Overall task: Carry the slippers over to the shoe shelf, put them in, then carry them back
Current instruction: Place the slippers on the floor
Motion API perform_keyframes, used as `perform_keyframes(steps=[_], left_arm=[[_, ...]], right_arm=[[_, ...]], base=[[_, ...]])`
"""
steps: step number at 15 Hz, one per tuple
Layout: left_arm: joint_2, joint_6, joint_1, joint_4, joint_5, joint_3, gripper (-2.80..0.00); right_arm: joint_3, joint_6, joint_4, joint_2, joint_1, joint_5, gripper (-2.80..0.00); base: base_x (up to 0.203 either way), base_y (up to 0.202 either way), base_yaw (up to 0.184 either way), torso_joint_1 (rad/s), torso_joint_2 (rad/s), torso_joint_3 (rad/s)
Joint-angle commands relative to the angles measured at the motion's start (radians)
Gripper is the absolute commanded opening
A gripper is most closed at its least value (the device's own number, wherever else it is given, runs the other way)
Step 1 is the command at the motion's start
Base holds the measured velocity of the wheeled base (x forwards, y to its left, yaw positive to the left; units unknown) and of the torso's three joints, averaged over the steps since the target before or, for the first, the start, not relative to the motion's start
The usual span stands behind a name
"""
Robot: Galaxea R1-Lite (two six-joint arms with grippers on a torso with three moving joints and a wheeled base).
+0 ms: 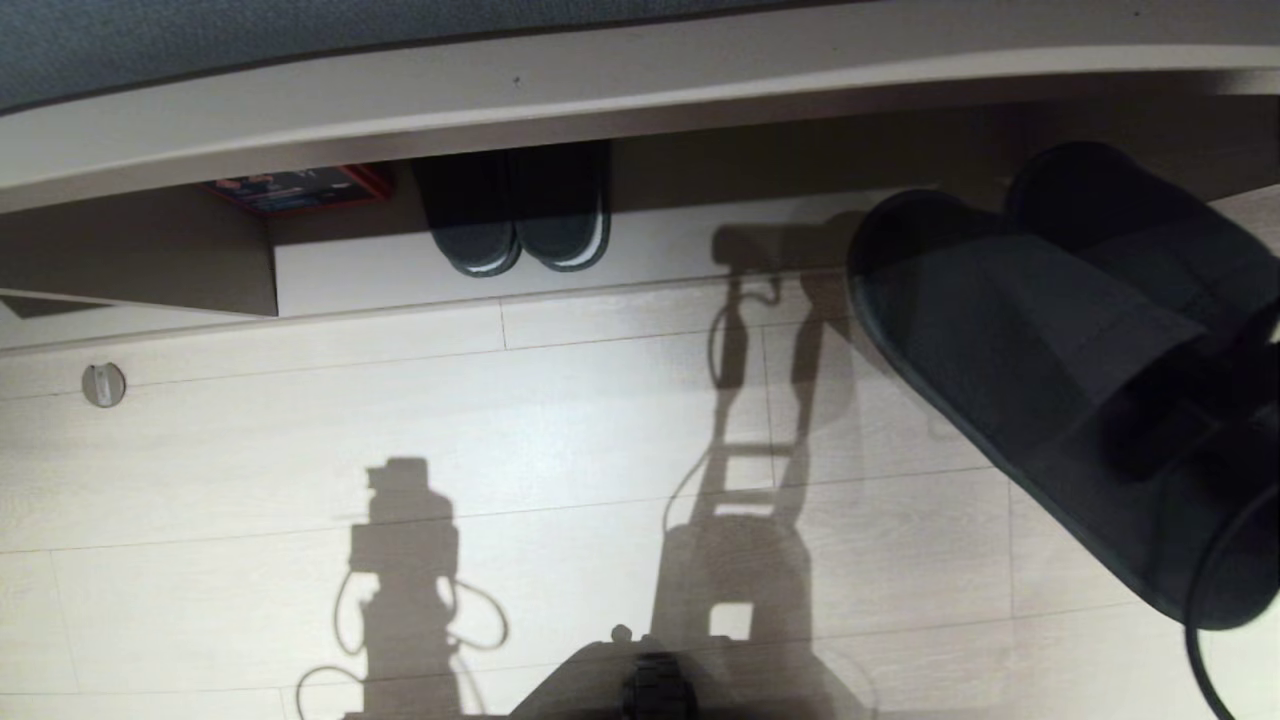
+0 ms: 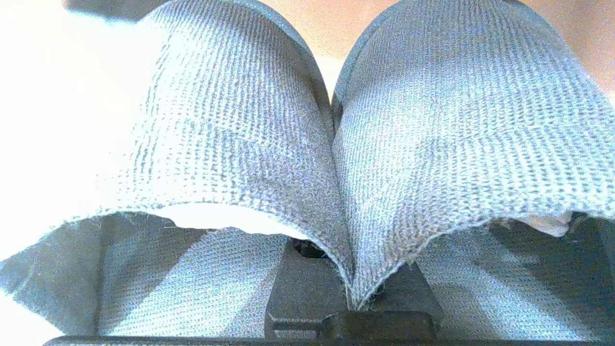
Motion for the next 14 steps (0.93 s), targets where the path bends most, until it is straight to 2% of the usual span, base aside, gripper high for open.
perform_keyframes(steps=[1,5,7,8,11,14], left_arm=[[0.000,-0.001,0.001,0.000,0.001,0.000,-2.80],[-0.002,-0.001,0.002,0.000,0.000,0.000,-2.80],[0.000,-0.001,0.002,0.000,0.000,0.002,-2.80],[0.000,-0.001,0.002,0.000,0.000,0.002,-2.80],[0.000,-0.001,0.002,0.000,0.000,0.000,-2.80],[-0.001,-0.001,0.002,0.000,0.000,0.000,-2.80]], right_arm=[[0.032,-0.002,0.140,-0.277,0.000,-0.003,-2.80],[0.034,0.002,0.653,-0.703,-0.050,-0.009,-2.80],[0.039,0.009,0.780,-0.832,-0.120,-0.010,-2.80],[0.042,0.014,0.827,-0.859,-0.152,-0.010,-2.80],[0.076,0.075,0.832,-0.962,-0.197,-0.010,-2.80],[0.196,0.105,0.826,-1.037,-0.215,-0.007,-2.80]], base=[[0.000,0.000,0.000,0.000,0.00,0.000],[0.000,0.000,0.000,0.000,0.00,0.000],[0.000,0.000,0.000,0.000,0.00,0.000],[0.000,0.000,0.000,0.000,0.00,0.000],[0.000,0.000,0.000,0.000,0.00,0.000],[0.000,0.000,0.000,0.000,0.00,0.000]])
